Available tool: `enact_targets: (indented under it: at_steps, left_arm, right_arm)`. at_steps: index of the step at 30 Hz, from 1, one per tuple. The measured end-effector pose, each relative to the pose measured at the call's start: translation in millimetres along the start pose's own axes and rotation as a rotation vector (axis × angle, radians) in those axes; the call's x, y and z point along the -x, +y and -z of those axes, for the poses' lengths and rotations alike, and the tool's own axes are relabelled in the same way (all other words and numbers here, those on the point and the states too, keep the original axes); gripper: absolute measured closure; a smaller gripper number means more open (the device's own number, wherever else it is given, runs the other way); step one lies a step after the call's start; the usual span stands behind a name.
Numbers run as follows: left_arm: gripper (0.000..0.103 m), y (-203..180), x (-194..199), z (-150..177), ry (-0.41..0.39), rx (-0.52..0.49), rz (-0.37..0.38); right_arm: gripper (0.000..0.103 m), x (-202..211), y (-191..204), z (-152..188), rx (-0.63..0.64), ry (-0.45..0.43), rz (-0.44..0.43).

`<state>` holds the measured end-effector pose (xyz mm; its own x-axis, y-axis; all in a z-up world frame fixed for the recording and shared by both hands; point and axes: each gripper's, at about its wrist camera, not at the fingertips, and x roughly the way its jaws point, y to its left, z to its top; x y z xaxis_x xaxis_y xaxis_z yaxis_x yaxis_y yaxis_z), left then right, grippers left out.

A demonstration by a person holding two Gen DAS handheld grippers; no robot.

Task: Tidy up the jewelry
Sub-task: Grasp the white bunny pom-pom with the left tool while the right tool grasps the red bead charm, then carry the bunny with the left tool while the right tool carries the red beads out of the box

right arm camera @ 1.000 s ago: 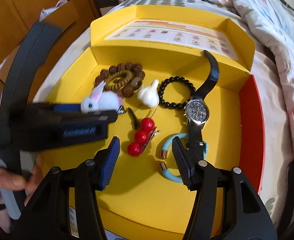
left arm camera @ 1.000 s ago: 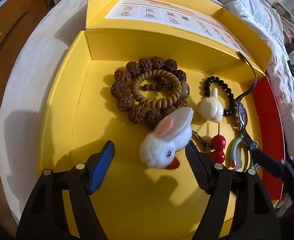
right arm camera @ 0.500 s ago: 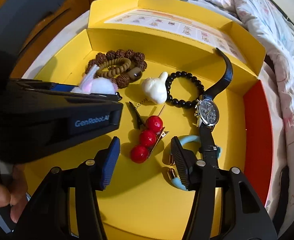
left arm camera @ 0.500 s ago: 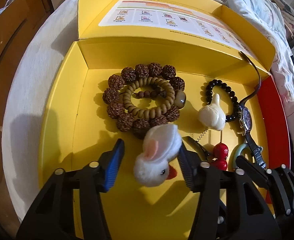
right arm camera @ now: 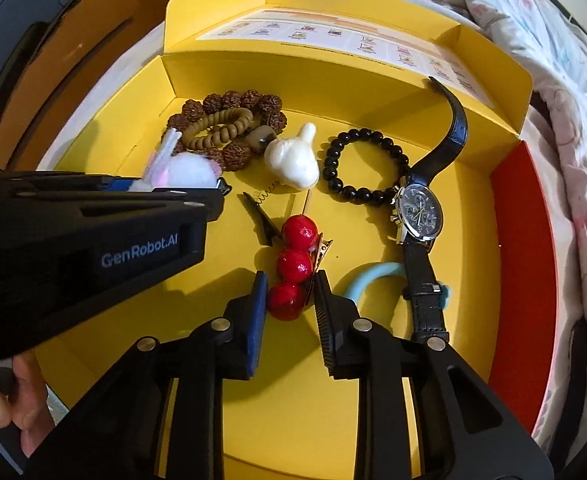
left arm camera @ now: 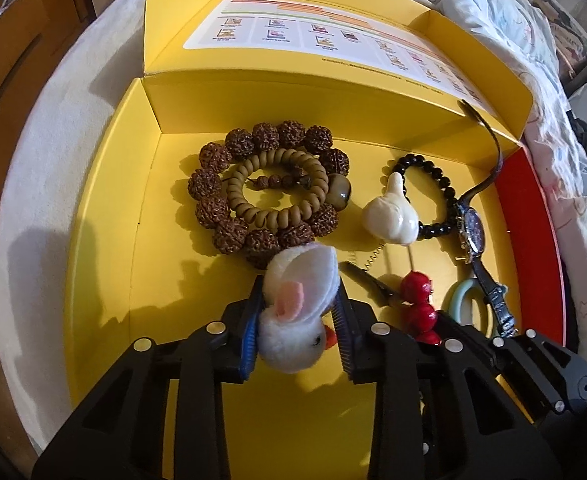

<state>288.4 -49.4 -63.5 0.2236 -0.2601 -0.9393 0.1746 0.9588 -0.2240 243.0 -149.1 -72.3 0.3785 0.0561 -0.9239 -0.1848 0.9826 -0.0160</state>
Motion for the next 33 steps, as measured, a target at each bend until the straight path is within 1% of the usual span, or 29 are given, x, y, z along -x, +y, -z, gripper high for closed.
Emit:
enact_targets:
  at_steps: [1,5,11,16,23,30,33]
  left_arm:
    - [0.071,1,1,0,0.0,0.002,0.001]
    - [0.072,3,9,0,-0.011,0.009,0.016]
    - [0.072,9,29,2,-0.036,0.024,0.048]
    - [0.072,10,46,5,-0.061,0.023,0.041]
    - [0.072,-4,73,21,-0.101,-0.001,-0.01]
    - [0.072,-21,113,57,-0.166,-0.033,-0.057]
    - [0.072,-25,130,77,-0.202,-0.055,-0.098]
  right_arm:
    - [0.08,1,0,0,0.001,-0.003,0.0]
    - [0.081,12,-4,2,-0.013,-0.021,-0.011]
    - [0.081,34,-23,2,-0.083,-0.053,-0.077]
    - [0.081,54,-35,7,-0.125,-0.086,-0.113]
    - [0.081,96,-41,20,-0.15,-0.141,-0.142]
    - [0.081,146,-47,53,-0.18,-0.21,-0.154]
    - [0.081,161,-53,74,-0.204,-0.233,-0.156]
